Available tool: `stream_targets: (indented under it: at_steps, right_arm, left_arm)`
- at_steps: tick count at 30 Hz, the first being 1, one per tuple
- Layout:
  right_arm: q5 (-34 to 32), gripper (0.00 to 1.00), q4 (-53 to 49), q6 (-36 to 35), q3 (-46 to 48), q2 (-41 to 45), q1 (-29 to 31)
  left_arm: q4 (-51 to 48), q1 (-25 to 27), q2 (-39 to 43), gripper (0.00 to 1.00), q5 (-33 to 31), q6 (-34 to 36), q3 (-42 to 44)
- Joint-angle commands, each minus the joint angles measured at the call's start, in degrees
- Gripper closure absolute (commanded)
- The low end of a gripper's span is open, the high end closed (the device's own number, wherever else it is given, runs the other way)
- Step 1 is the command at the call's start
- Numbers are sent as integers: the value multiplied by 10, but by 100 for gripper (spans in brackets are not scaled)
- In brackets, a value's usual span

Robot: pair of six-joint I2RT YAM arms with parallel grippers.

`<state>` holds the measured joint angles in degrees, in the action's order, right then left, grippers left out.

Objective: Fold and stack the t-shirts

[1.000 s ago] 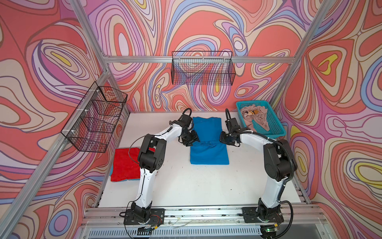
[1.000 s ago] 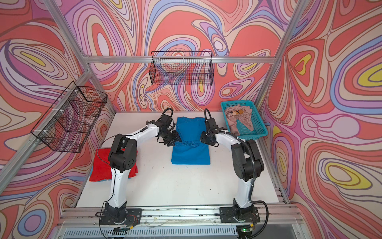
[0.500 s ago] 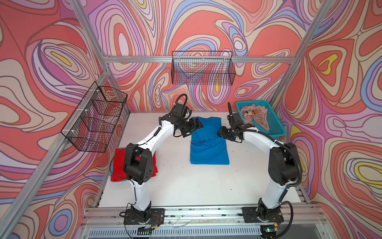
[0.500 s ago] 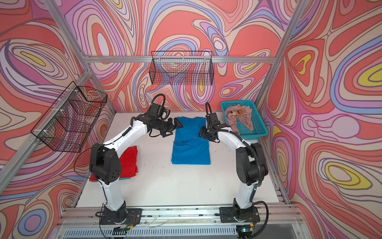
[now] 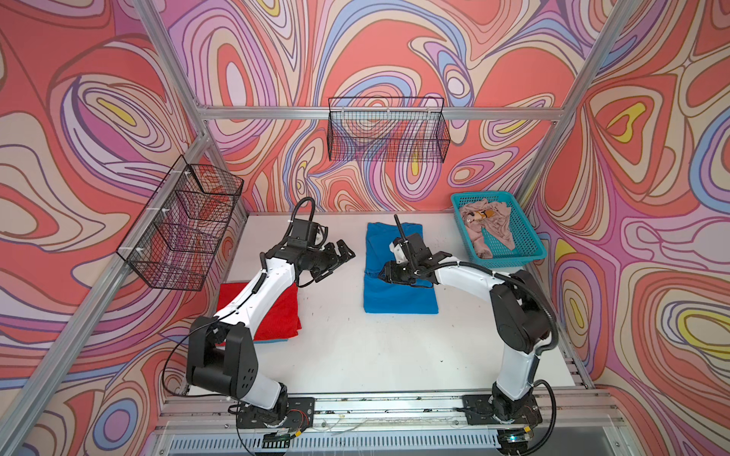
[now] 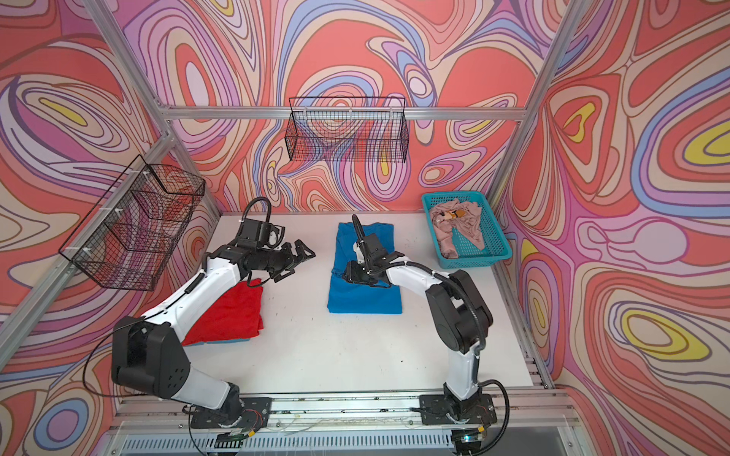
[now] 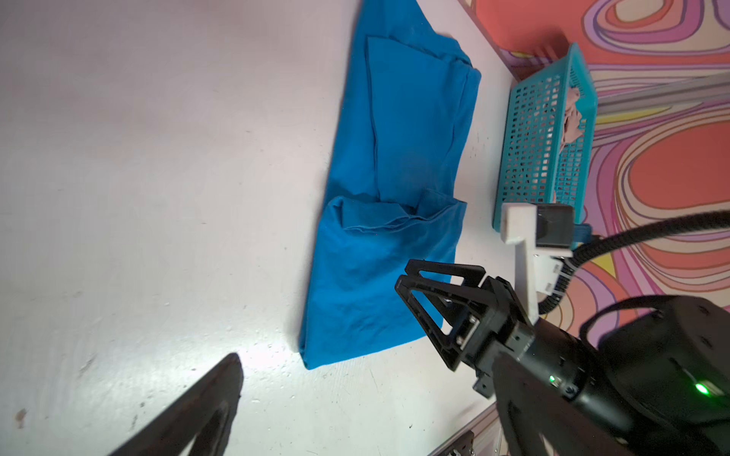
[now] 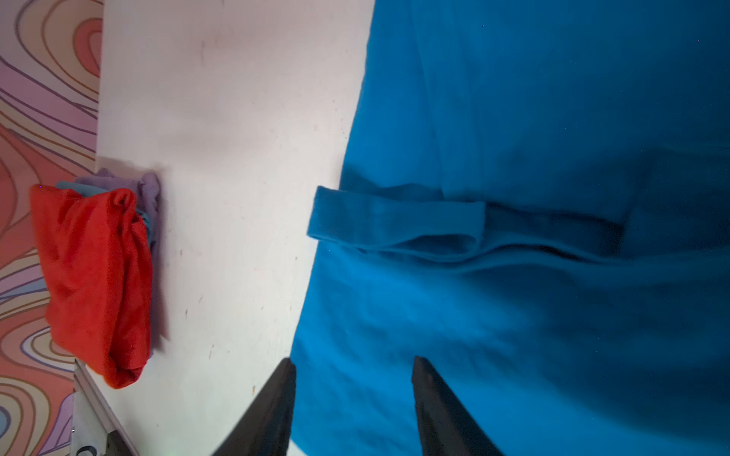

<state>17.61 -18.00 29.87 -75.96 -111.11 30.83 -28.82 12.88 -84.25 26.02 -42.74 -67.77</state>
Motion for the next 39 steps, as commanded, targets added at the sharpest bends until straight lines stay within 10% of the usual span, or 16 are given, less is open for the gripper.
stream_targets:
  at_steps: [1, 24, 39]
  right_arm:
    - [1, 50, 32, 3, -28, -37, -2]
    - [-31, 51, -92, -56, -266, -142, -19]
    - [-117, 45, -16, -10, 148, 218, -20]
  left_arm:
    - [17, -20, 45, 0, -15, 23, 52]
    - [43, -39, 8, 0, 49, 16, 72]
    - [81, 91, -24, 0, 26, -50, 42]
